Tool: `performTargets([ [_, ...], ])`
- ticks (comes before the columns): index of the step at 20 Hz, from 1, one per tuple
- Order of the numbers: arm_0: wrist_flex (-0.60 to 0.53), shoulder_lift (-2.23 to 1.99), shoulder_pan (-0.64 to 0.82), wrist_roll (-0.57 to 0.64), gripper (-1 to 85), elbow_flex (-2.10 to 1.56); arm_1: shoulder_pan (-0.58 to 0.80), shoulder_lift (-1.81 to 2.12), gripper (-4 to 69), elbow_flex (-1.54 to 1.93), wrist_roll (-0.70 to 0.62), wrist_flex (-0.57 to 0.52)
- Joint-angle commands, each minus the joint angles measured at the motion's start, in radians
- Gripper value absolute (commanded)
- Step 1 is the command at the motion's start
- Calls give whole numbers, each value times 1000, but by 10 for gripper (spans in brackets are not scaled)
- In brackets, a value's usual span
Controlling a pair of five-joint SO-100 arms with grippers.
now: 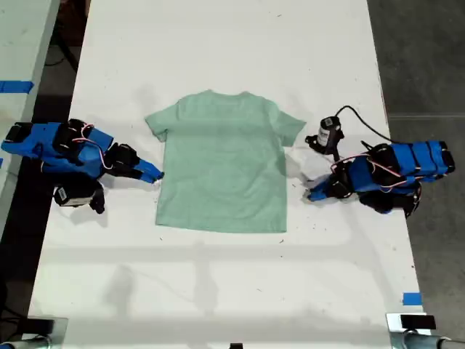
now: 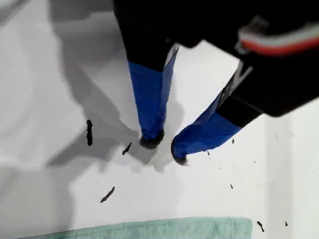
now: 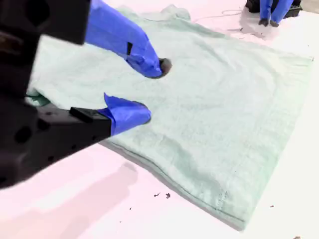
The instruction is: Fold t shirt
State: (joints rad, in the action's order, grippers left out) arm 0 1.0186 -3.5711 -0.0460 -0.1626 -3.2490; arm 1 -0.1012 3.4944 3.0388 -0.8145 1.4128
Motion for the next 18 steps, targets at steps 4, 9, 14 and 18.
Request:
performTargets([
  [4, -3, -11, 86, 153, 46, -41, 34, 14, 140, 41, 575, -178],
  [9, -3, -11, 250, 161, -2, -41, 594, -370, 4, -348, 304, -218],
  [14, -2, -8, 390, 233, -2, -41, 996, -942, 297, -612, 164, -397],
  [18, 2, 0, 385, 233, -2, -41, 1097, -1358, 304, -650, 207, -709],
])
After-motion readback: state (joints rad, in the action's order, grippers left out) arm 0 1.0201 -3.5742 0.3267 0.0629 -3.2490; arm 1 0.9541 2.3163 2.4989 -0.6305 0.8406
